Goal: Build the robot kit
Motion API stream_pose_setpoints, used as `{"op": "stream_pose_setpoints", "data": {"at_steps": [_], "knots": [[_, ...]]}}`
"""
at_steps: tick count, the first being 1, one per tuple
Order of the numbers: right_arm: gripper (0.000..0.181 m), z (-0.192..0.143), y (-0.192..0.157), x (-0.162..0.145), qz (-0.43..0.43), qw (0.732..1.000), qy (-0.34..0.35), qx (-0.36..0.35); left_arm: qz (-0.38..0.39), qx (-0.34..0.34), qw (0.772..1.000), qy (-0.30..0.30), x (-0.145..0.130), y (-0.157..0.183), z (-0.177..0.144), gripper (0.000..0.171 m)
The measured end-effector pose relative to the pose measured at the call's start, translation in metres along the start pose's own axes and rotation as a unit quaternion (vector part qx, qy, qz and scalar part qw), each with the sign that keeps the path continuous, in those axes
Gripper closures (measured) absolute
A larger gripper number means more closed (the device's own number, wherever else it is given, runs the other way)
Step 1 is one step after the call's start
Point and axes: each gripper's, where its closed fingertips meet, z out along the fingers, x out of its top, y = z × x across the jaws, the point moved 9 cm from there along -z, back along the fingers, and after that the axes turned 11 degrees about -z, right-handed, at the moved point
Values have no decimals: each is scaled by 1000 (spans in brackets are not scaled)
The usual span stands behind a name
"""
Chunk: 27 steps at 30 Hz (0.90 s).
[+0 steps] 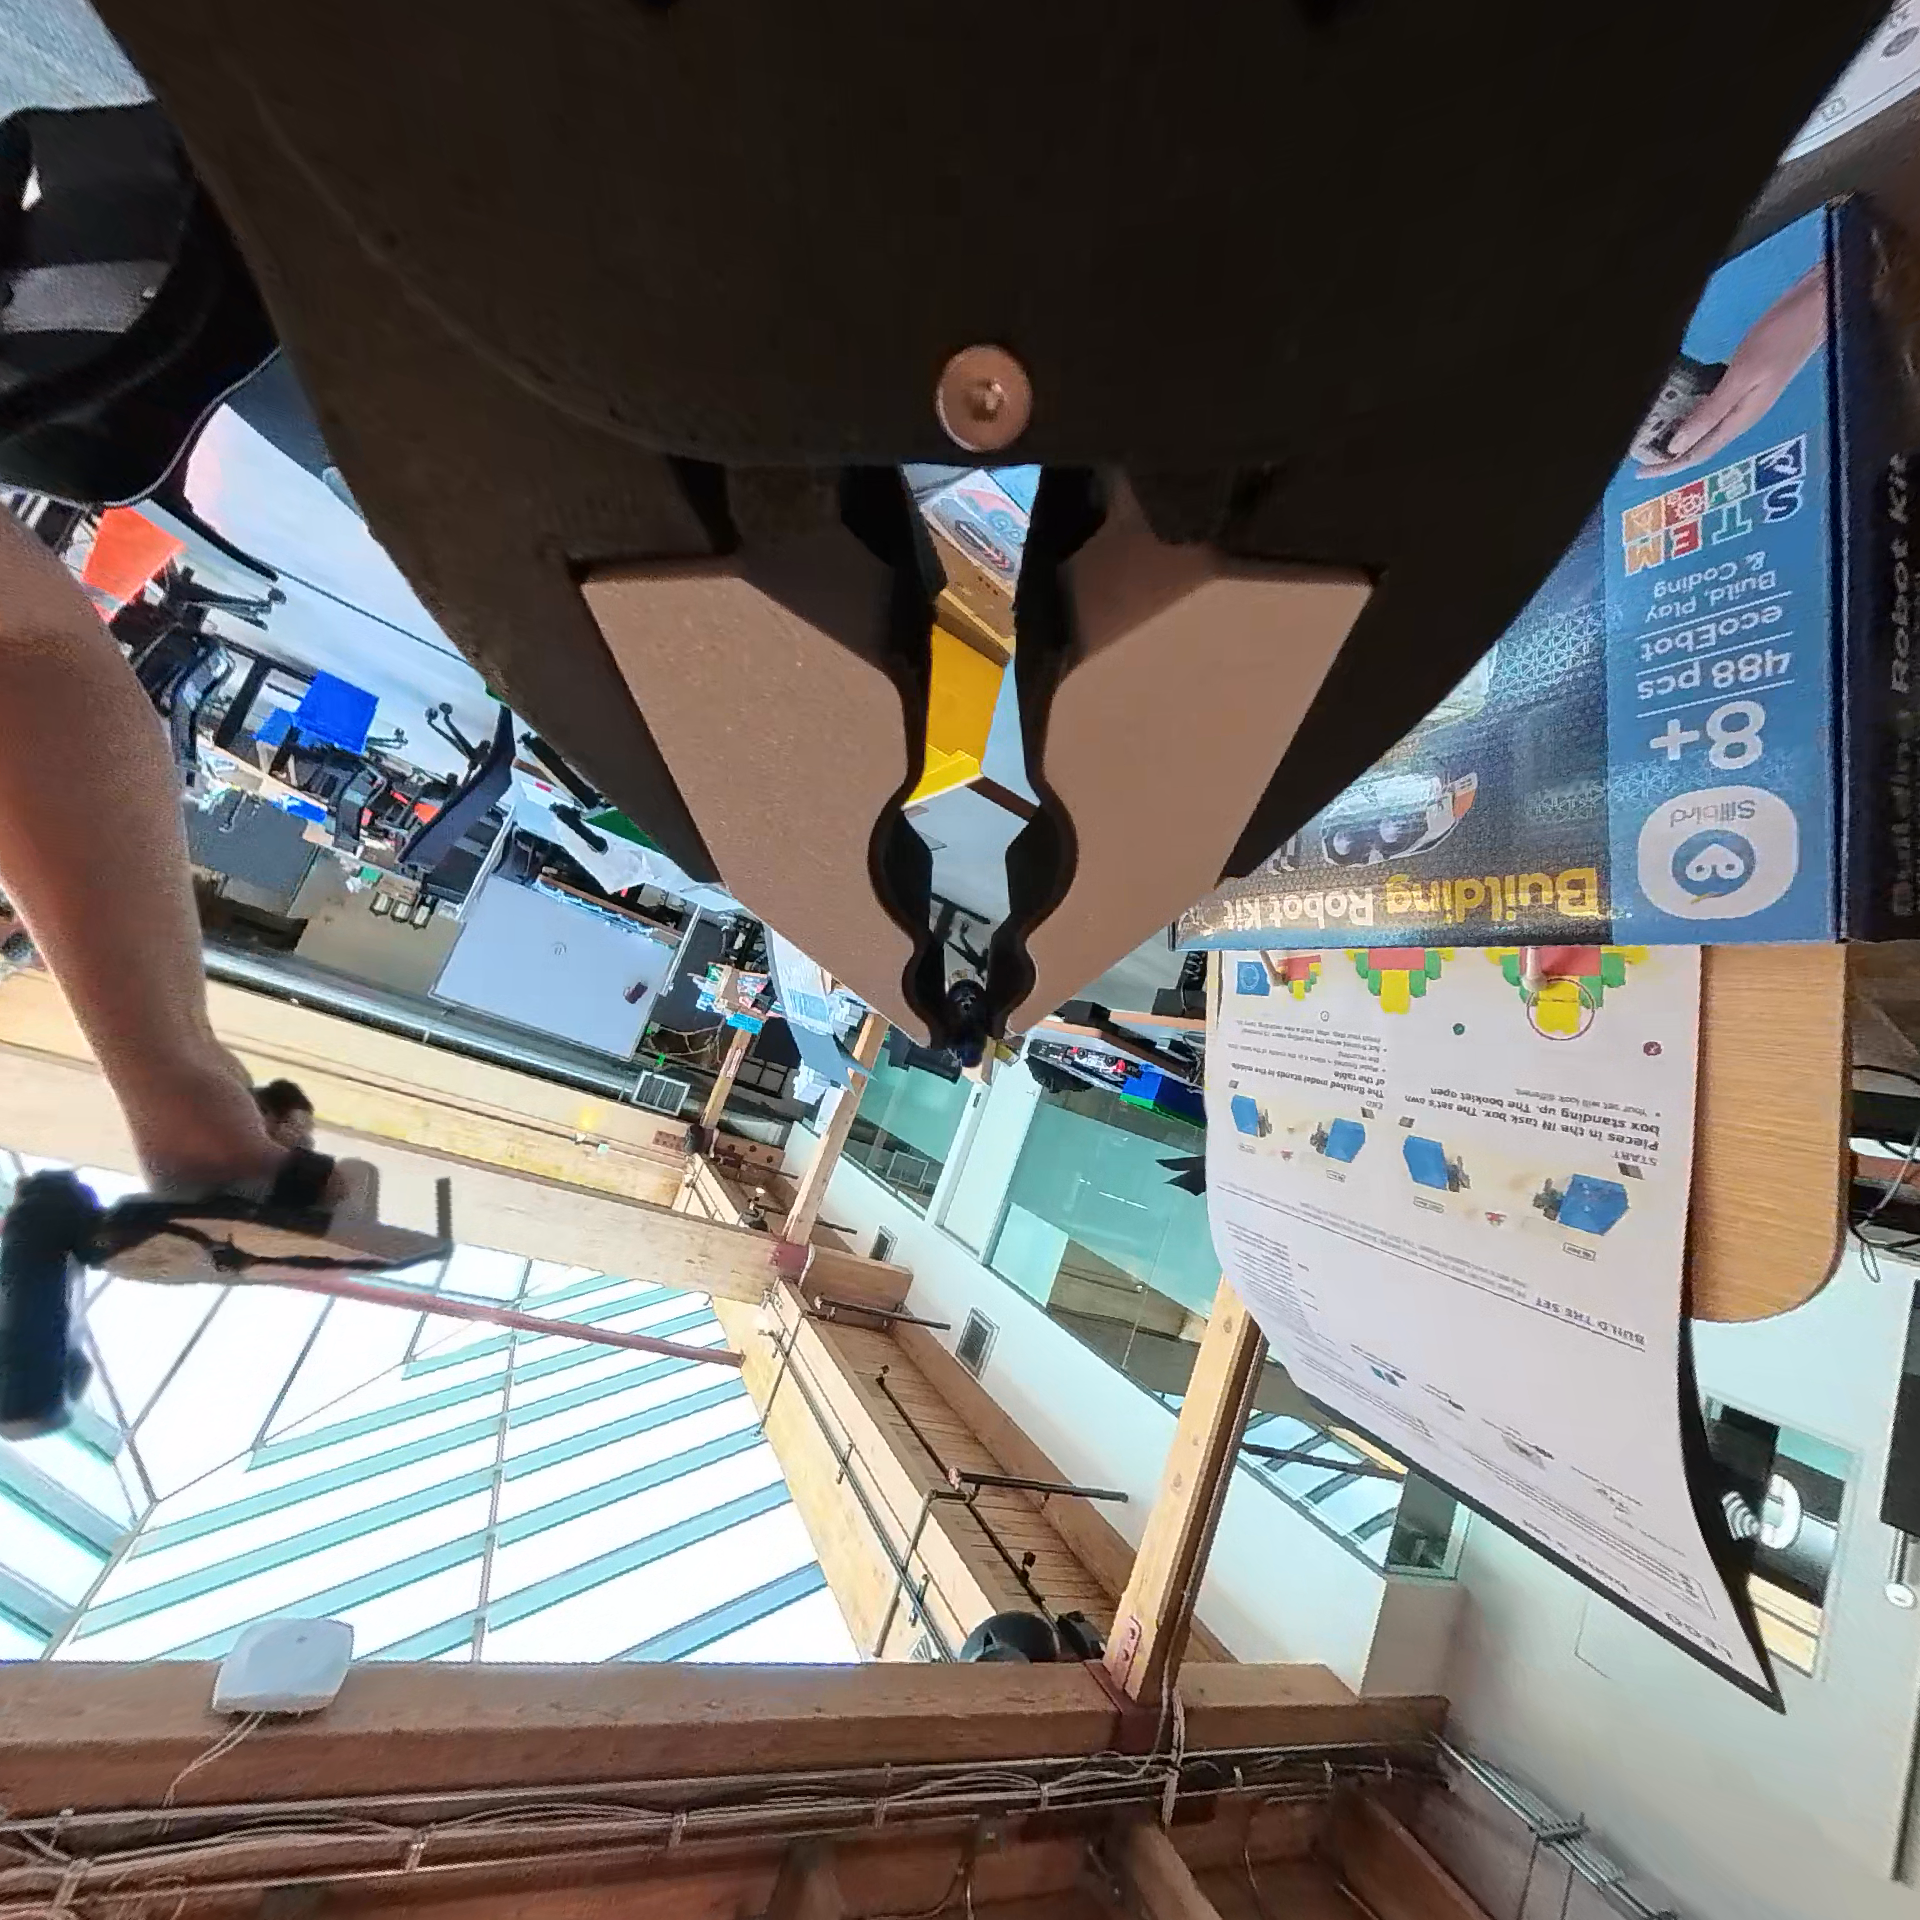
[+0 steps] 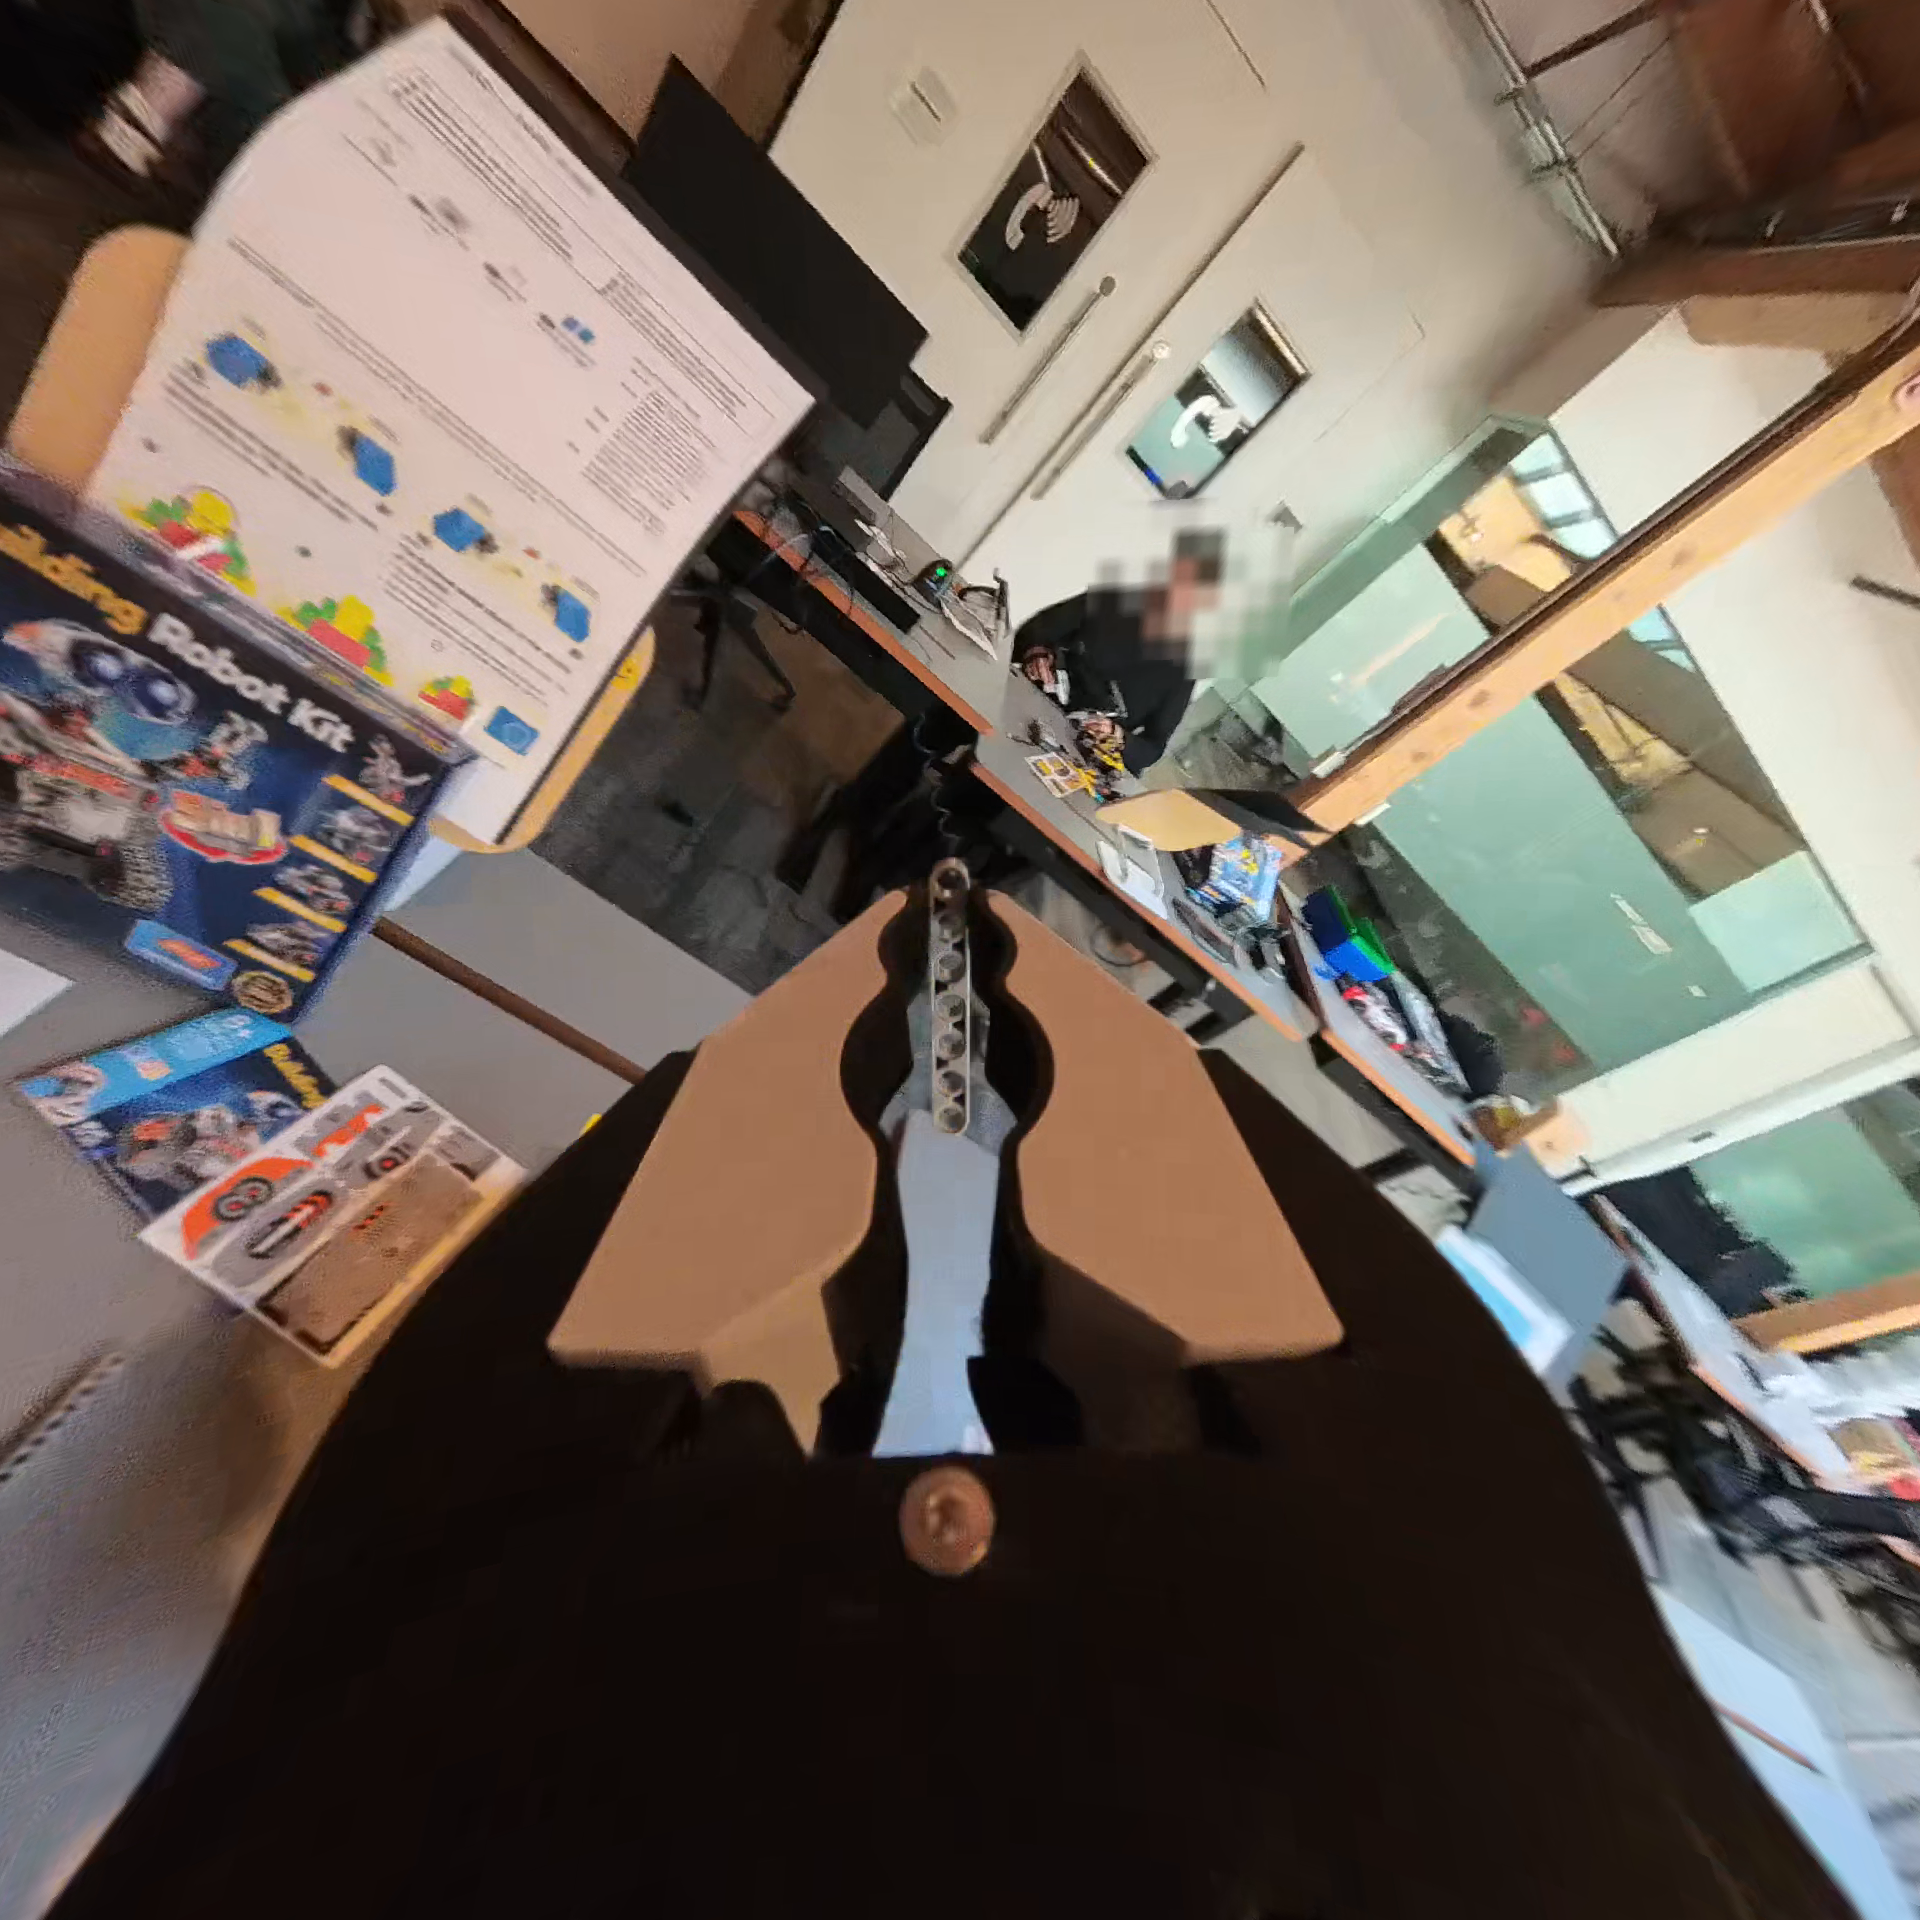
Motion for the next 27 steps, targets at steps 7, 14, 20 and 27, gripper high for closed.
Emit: {"op": "stream_pose_setpoints", "data": {"at_steps": [7, 14, 20, 27], "knots": [[177, 22, -239, -53, 38, 950, 47, 306, -4, -16, 999, -44, -11, 9, 14, 166], [176, 114, -447, 25, 2, 932, 152, 329, 21, 36, 998, -55, -10, -2, 8, 166], [176, 125, -367, -97, 3, 972, -3, 237, 24, 156, 976, -153, -18, -40, 4, 166], [176, 36, -231, -235, 145, 967, -144, 152, 29, 211, 954, -211, -20, -47, -3, 166]]}}
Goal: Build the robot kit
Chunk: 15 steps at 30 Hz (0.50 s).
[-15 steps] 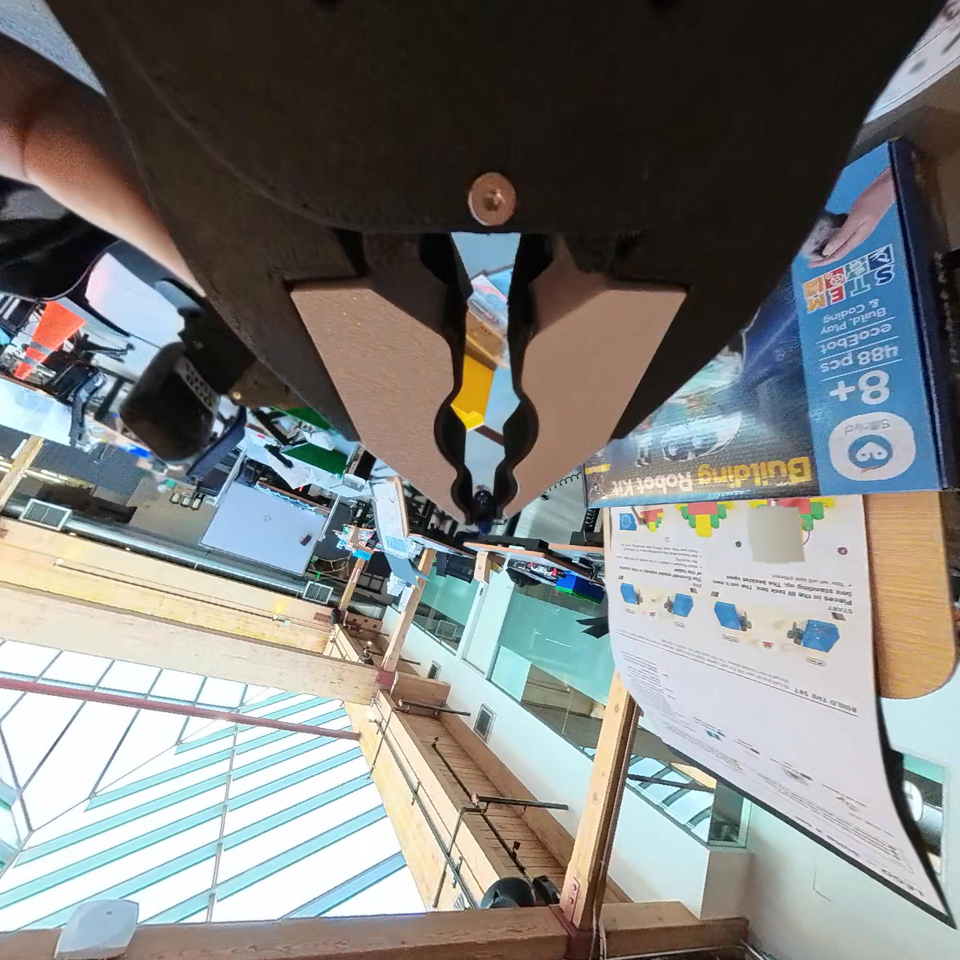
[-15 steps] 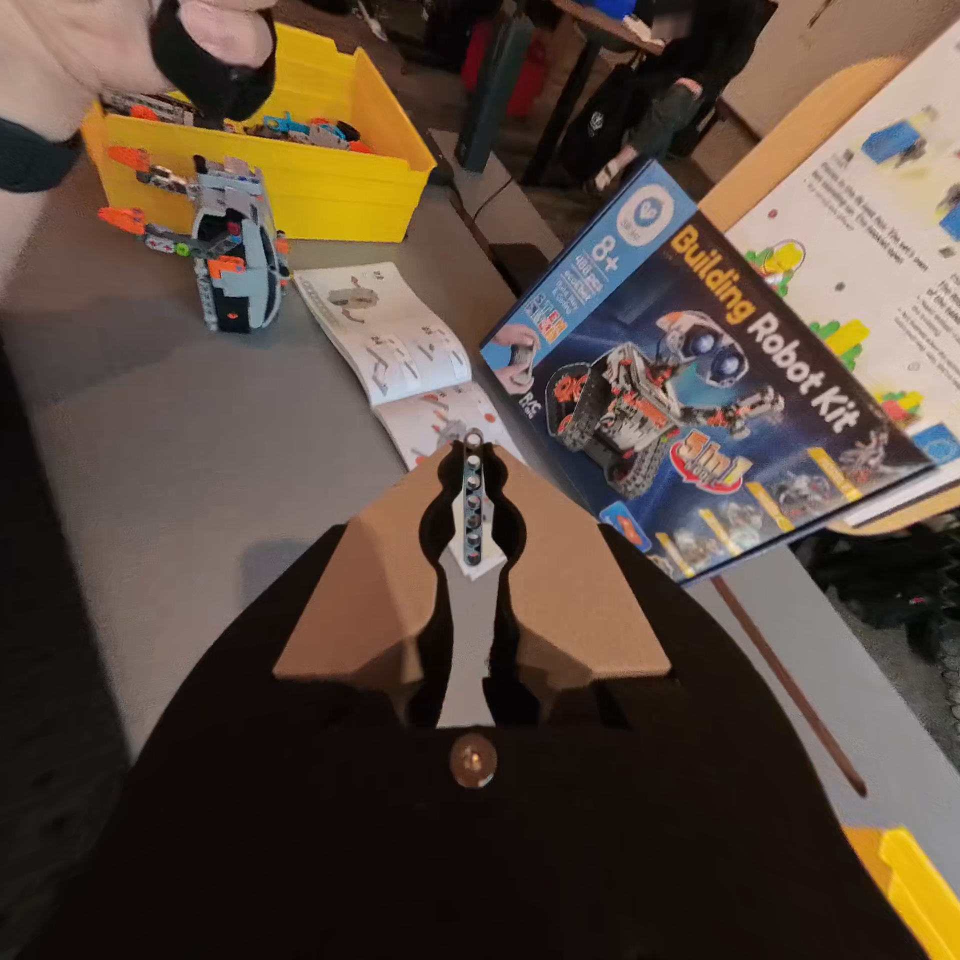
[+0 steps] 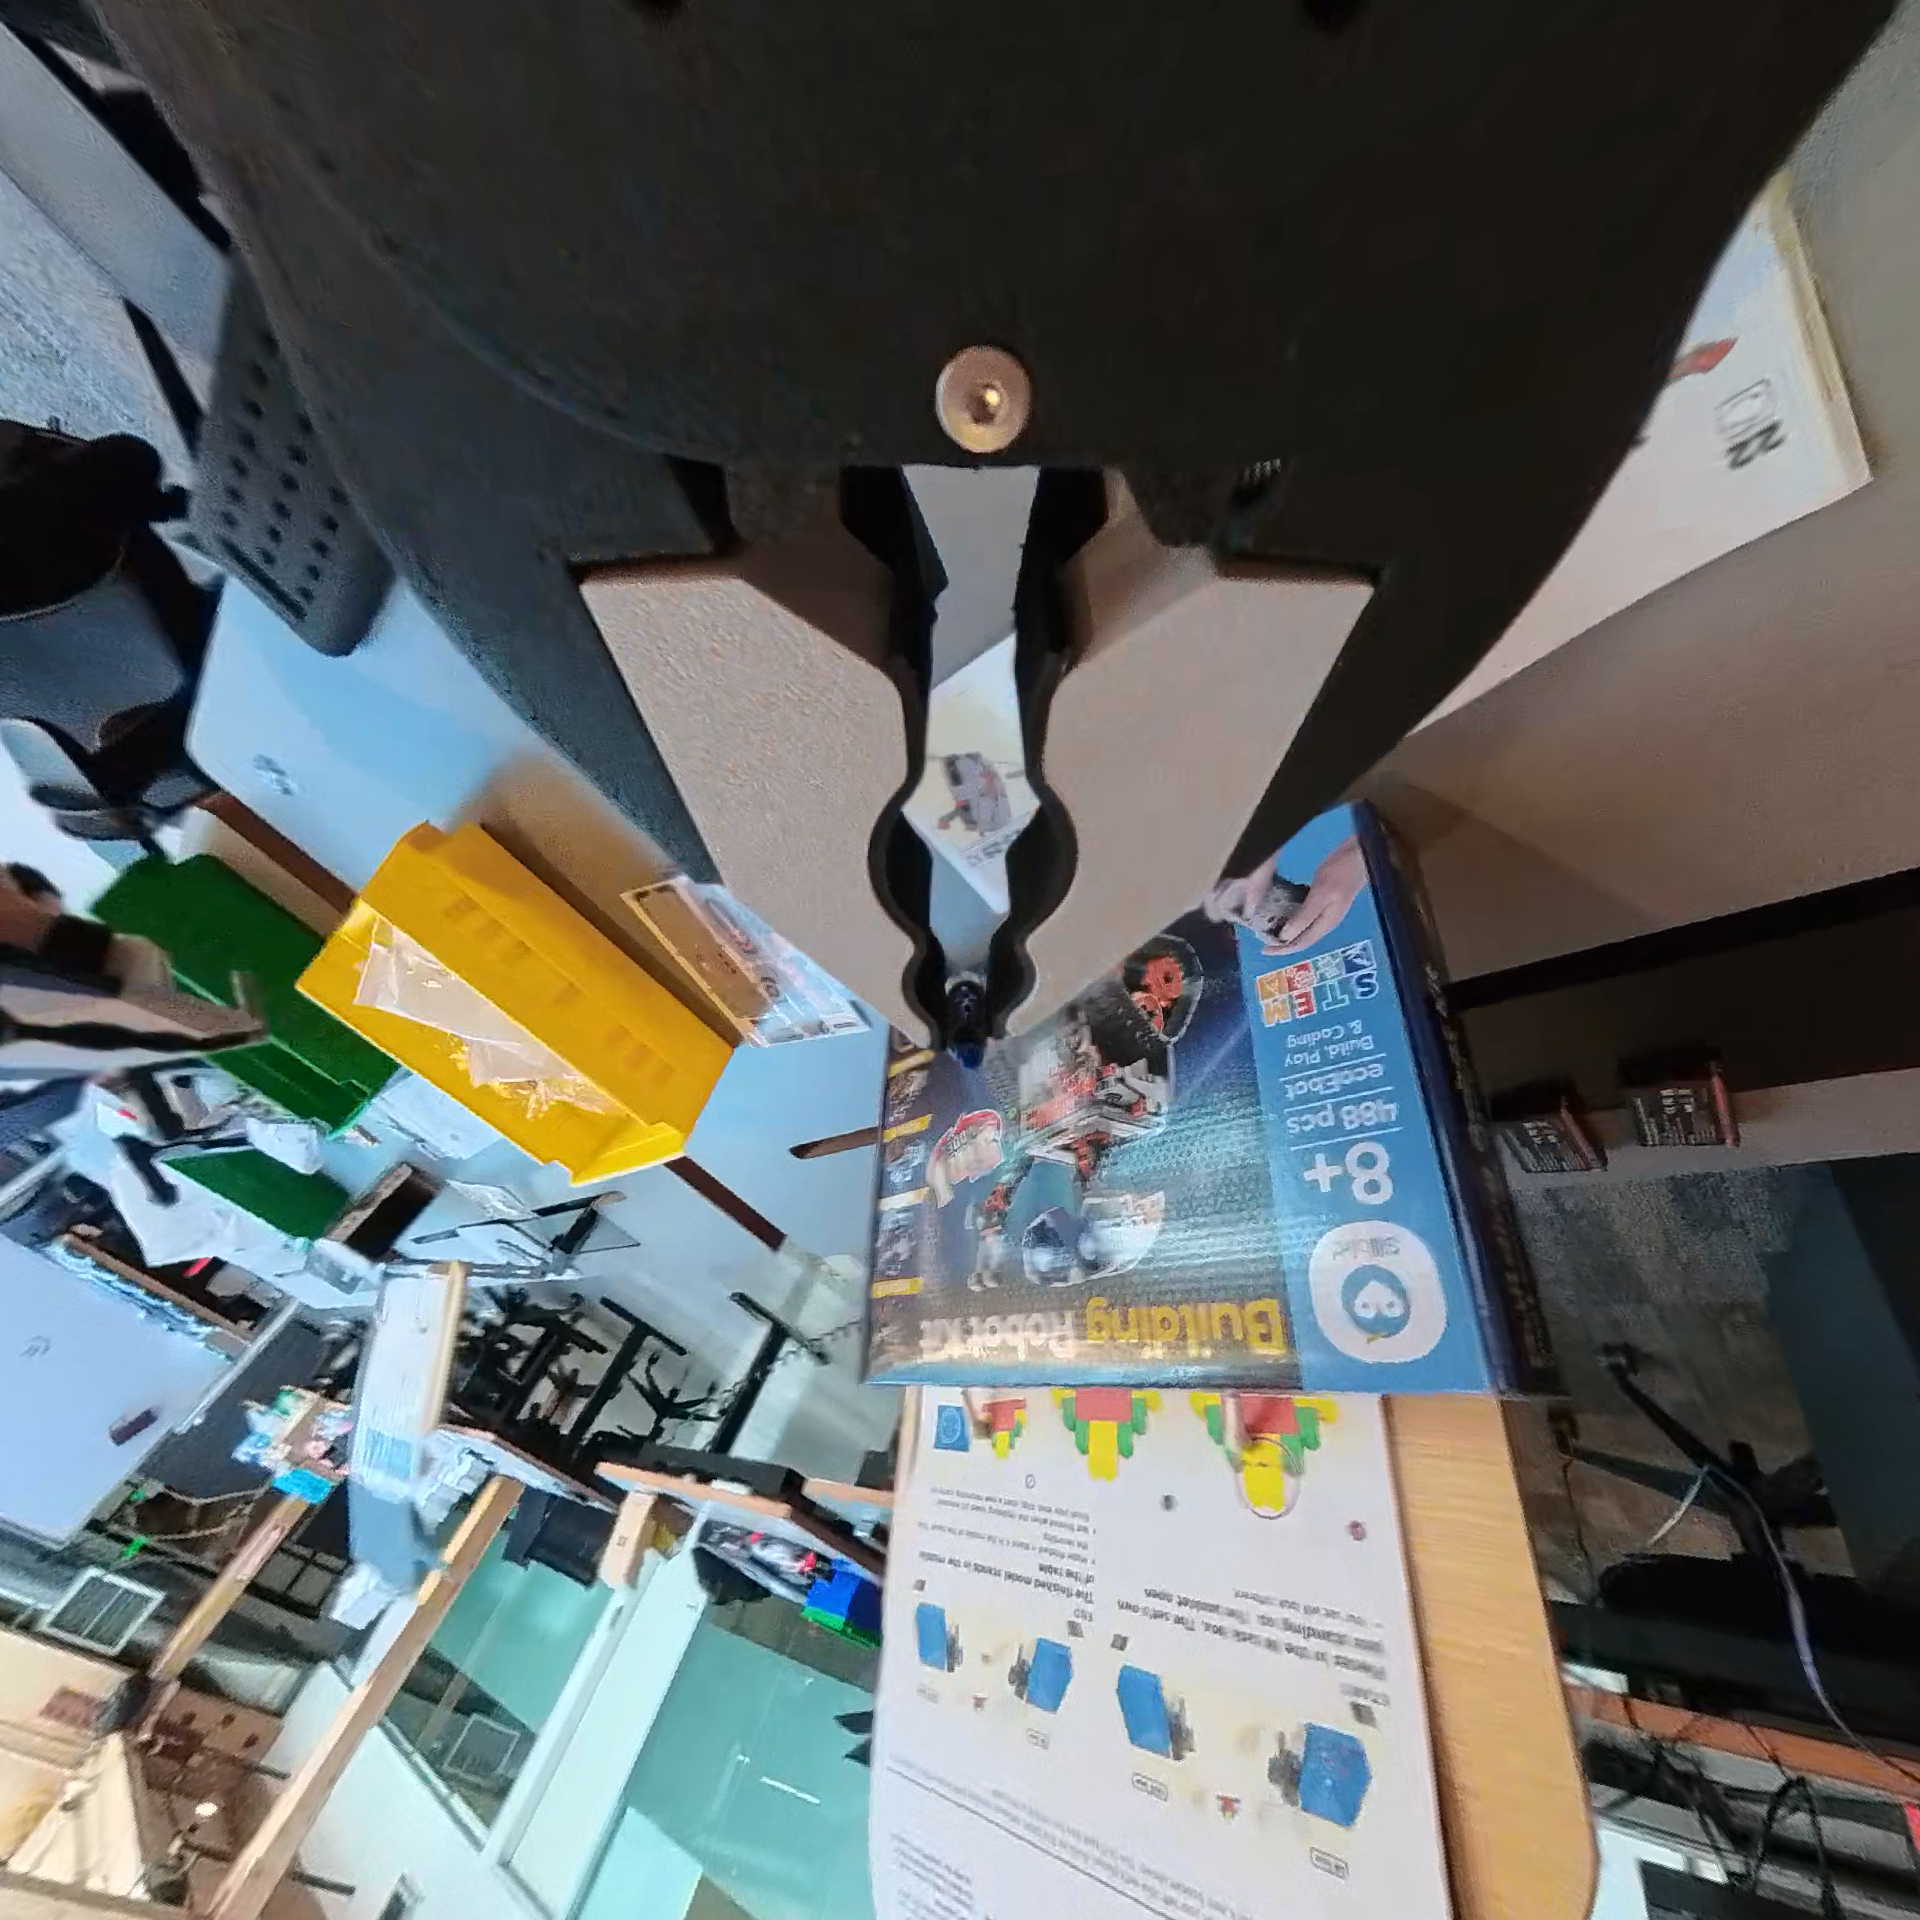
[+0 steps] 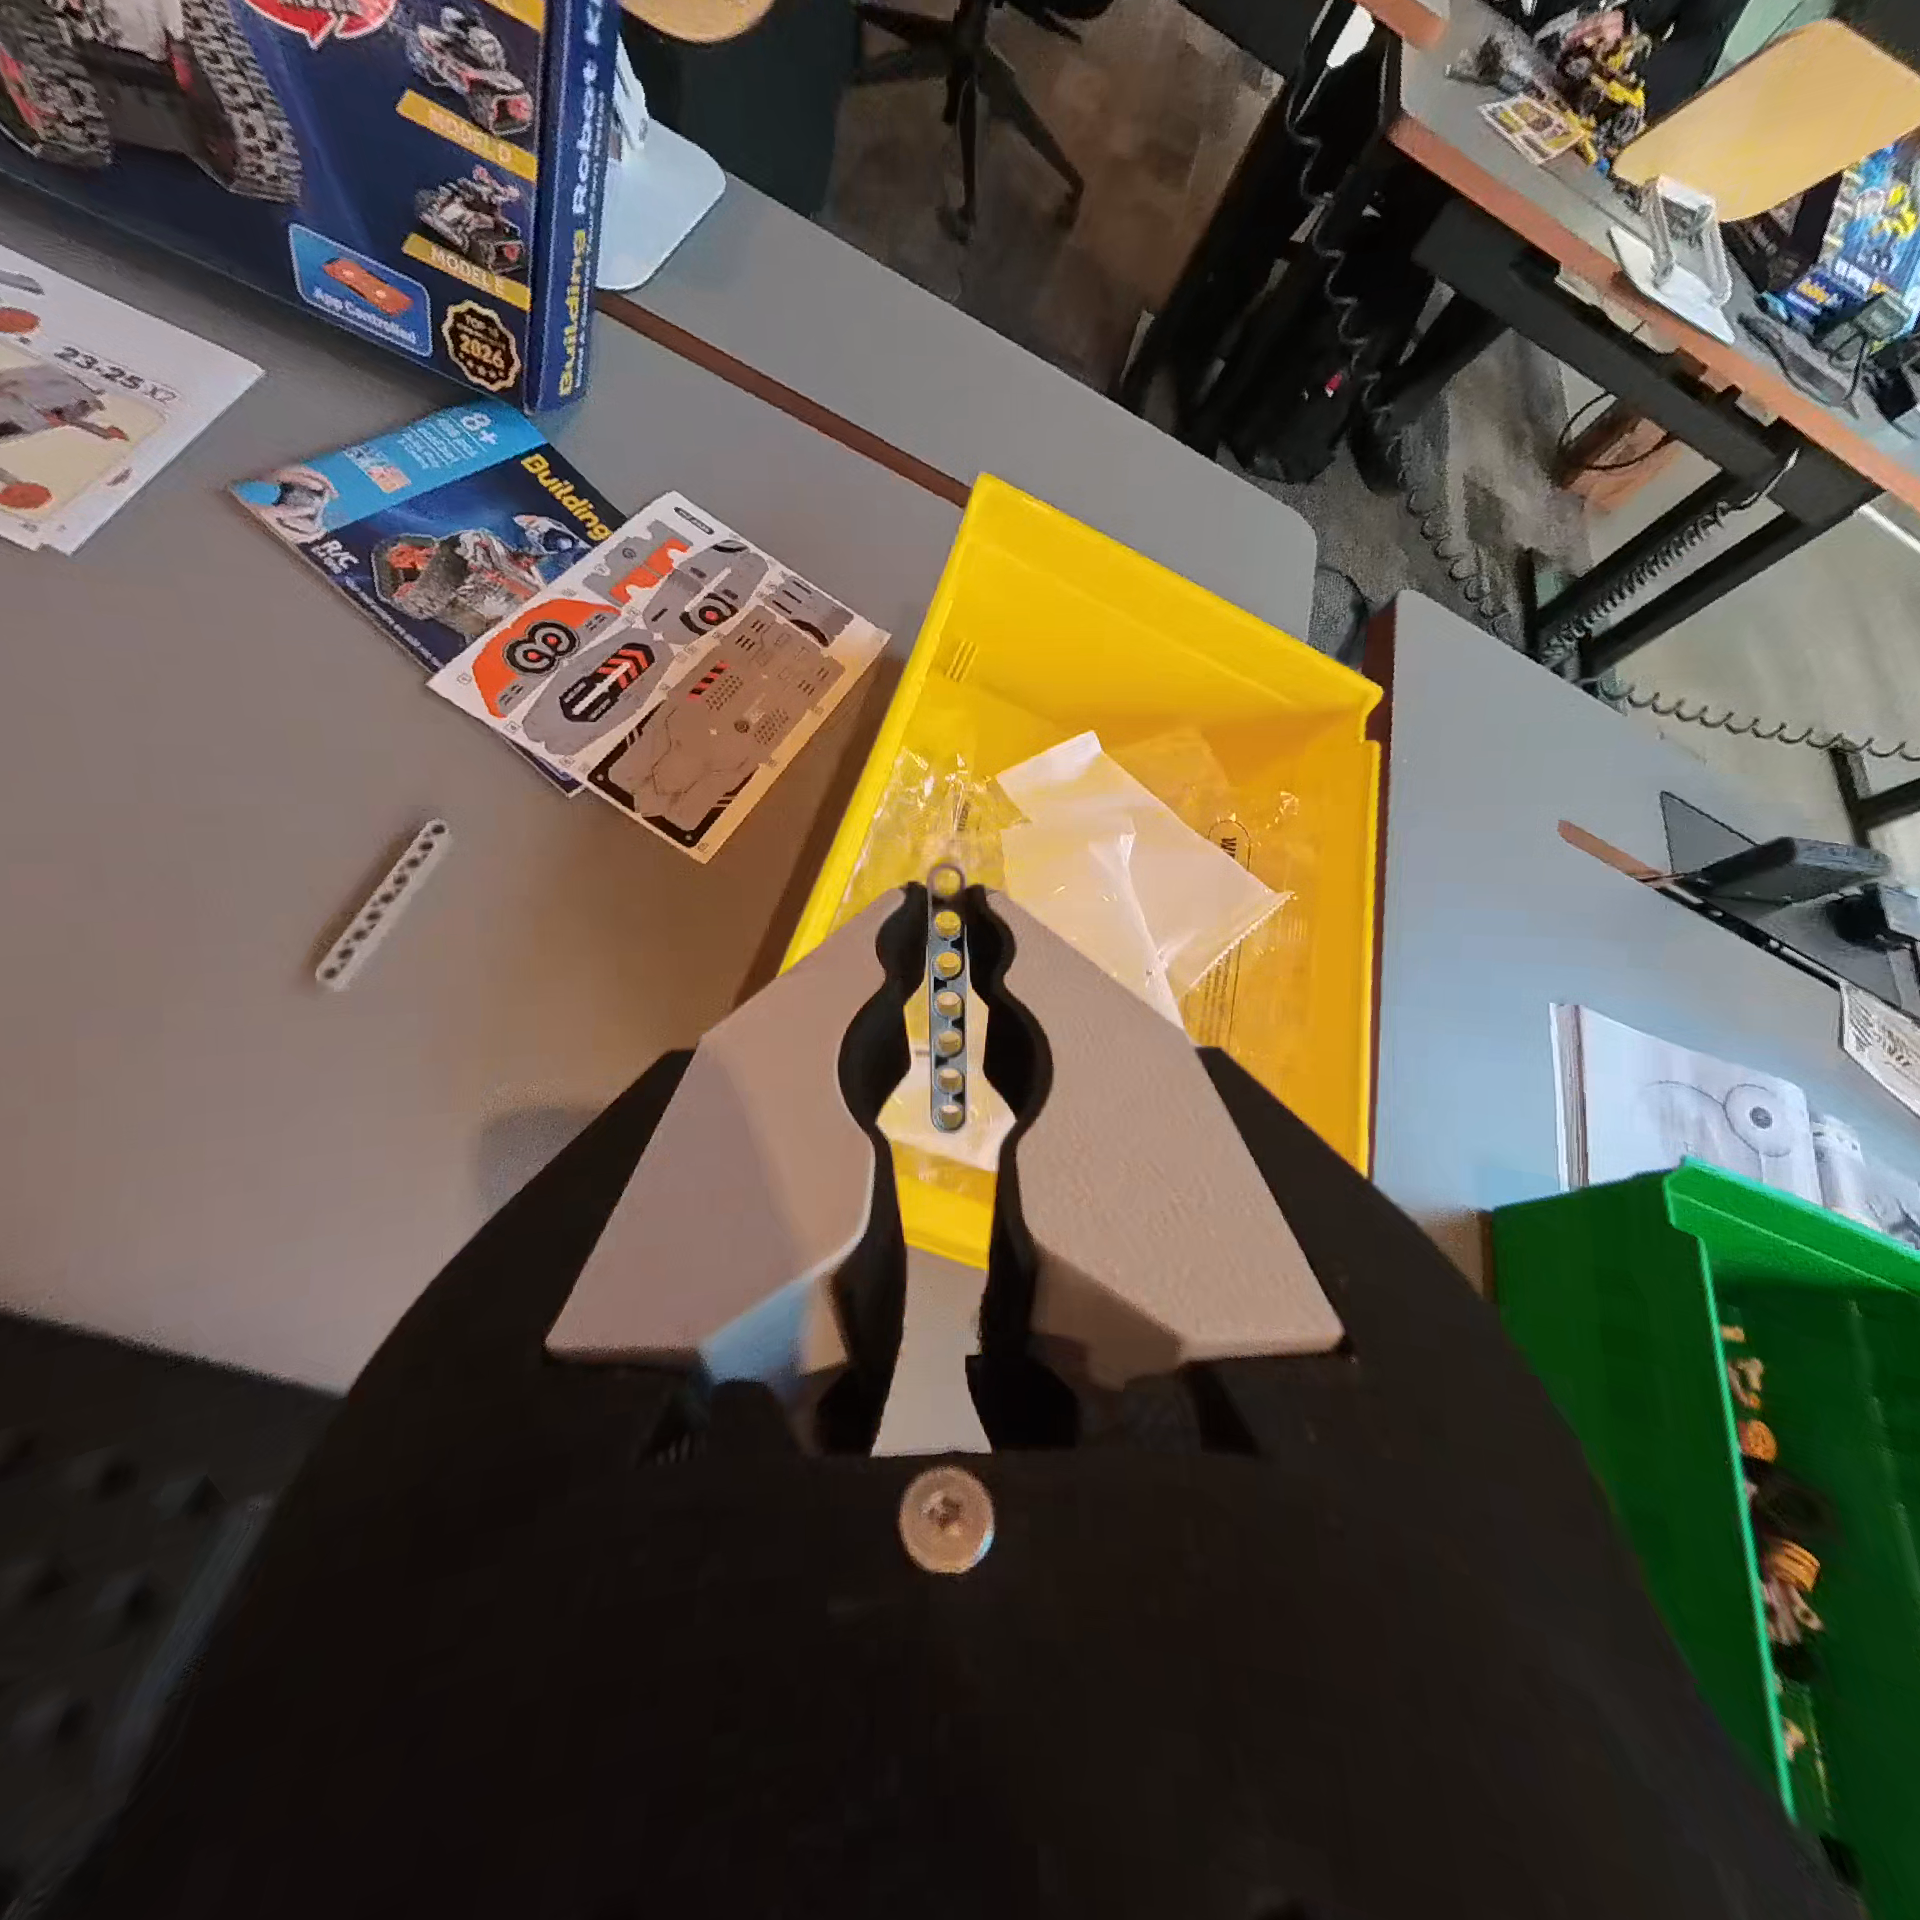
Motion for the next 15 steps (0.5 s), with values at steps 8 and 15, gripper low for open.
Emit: {"op": "stream_pose_setpoints", "data": {"at_steps": [8, 15], "knots": [[176, -53, 37, -14, 23, 1000, -15, -10, 21, -8, 999, -35, -7, 21, 12, 165], [176, -50, 48, -30, 59, 998, -35, 11, 8, 3, 999, -30, -6, 14, 10, 166]]}}
